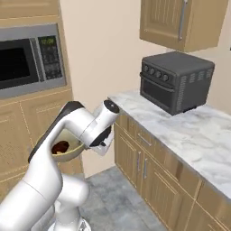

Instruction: Place one of the steaks on the plate and the other in the bowl. Then place the bowl in the fridge.

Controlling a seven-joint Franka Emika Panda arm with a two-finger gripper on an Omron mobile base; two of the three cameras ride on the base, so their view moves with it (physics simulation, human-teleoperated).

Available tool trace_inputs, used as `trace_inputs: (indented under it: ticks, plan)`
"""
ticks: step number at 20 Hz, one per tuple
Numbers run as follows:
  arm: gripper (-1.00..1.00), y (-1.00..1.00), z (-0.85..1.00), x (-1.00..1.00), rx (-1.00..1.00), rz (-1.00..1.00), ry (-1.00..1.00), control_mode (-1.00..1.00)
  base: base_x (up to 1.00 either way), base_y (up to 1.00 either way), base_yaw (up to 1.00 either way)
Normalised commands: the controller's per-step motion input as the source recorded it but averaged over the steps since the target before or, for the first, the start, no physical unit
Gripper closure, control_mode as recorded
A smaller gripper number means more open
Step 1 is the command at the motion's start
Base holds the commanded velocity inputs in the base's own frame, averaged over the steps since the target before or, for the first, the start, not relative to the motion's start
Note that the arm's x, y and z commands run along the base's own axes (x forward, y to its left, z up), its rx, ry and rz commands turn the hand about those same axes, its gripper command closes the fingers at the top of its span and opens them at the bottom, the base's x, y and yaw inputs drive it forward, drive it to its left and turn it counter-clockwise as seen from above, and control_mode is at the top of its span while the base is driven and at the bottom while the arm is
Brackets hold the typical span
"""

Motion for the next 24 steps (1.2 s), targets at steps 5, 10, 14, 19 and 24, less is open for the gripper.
trace_inputs:
  ticks: [5,10,14,19,24]
  plan:
    - [1.00,0.00,0.00,0.00,0.00,0.00,0.00,1.00,-0.26,0.84,0.75]
    - [1.00,0.00,0.00,0.00,0.00,0.00,0.00,1.00,-0.01,0.64,0.84]
    - [1.00,0.00,0.00,0.00,0.00,0.00,0.00,1.00,0.08,0.33,0.89]
    - [1.00,0.00,0.00,0.00,0.00,0.00,0.00,1.00,0.17,0.22,0.92]
    - [1.00,0.00,0.00,0.00,0.00,0.00,0.00,1.00,0.14,0.12,0.92]
